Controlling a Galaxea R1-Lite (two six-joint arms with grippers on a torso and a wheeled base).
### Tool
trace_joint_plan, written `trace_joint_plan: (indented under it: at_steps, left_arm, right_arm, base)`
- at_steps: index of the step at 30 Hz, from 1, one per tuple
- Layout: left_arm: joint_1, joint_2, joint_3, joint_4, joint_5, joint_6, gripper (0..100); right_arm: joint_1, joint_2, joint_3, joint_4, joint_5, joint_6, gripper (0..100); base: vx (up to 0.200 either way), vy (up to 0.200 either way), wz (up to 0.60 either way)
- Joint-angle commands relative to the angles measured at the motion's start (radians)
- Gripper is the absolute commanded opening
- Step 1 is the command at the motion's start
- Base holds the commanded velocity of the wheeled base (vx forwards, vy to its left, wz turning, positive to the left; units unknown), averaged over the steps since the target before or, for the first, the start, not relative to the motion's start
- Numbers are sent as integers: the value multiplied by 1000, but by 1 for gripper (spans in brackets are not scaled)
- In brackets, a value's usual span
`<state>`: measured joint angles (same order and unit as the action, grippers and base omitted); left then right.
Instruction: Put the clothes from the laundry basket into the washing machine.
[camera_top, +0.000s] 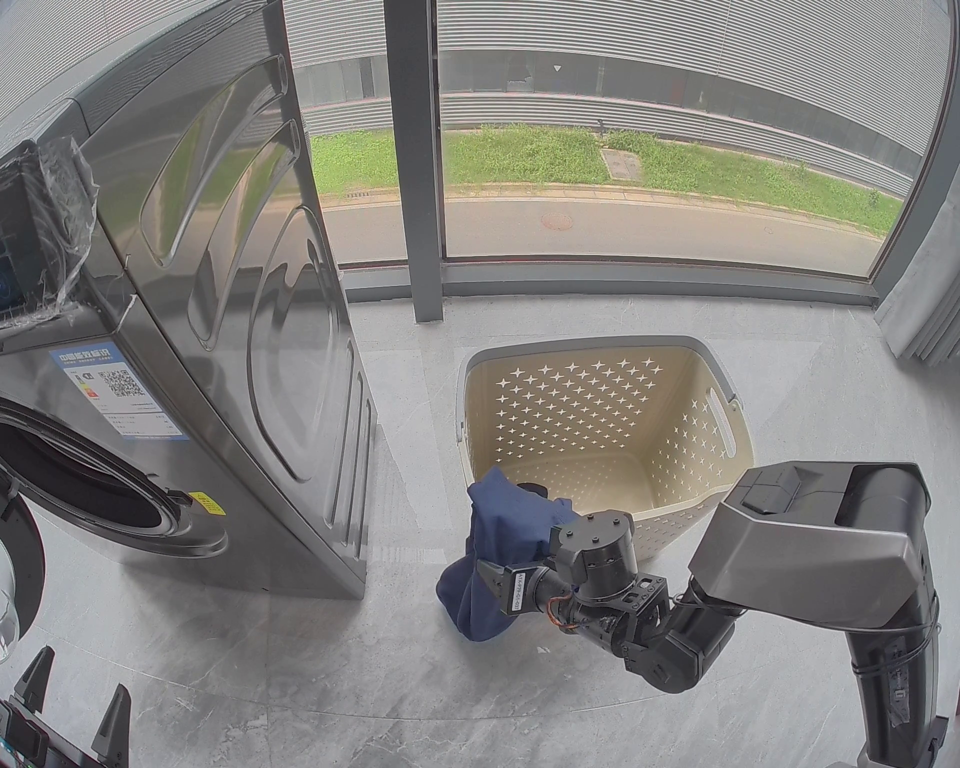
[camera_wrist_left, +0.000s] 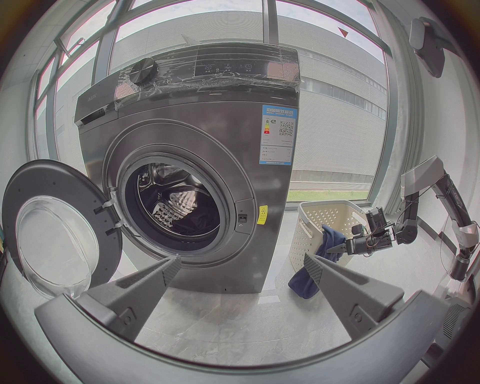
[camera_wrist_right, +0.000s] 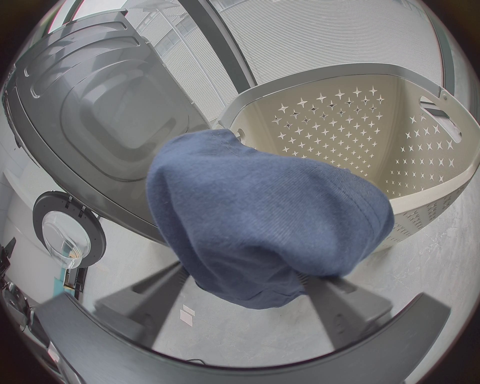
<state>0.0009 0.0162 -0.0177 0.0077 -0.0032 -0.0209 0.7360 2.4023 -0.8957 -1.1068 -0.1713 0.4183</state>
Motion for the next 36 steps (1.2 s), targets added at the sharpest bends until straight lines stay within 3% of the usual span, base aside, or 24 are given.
trace_joint_plan:
  at_steps: [1, 9, 14, 22, 26, 27, 30, 31, 33, 36]
  left_arm:
    - [1, -15, 15, 0, 0, -1, 100]
    - [1, -15, 15, 0, 0, -2, 100]
    - [1, -15, 15, 0, 0, -2, 100]
    - [1, -15, 15, 0, 0, -1, 100]
    - [1, -15, 15, 0, 0, 1, 100]
    - [1, -15, 15, 0, 0, 1, 100]
    - [1, -15, 15, 0, 0, -2, 100]
    - [1, -15, 15, 0, 0, -2, 100]
    - [1, -15, 15, 0, 2, -2, 100]
    - [1, -15, 15, 0, 0, -5, 100]
  right_arm:
    - [-6, 9, -12, -1, -1, 0, 0]
    - [3, -6, -5, -1, -1, 45, 0]
    - [25, -106, 84, -15, -13, 50, 0]
    - [92, -428, 379, -122, -22, -58, 0]
    - [100, -606, 506, -191, -11, -197, 0]
    - [99, -640, 518, -202, -8, -213, 0]
    - [89, -718, 540, -196, 15, -223, 0]
    - [77, -767, 552, -199, 58, -225, 0]
    - [62, -787, 557, -209, 95, -225, 0]
    - [56, -793, 543, -214, 111, -240, 0]
  base:
    - [0, 0, 0]
    - [0, 0, 0]
    - [0, 0, 0]
    - [0, 0, 0]
    - [0, 0, 0]
    - [0, 0, 0]
    - [0, 0, 0]
    - [0, 0, 0]
    - [0, 0, 0]
    - [0, 0, 0]
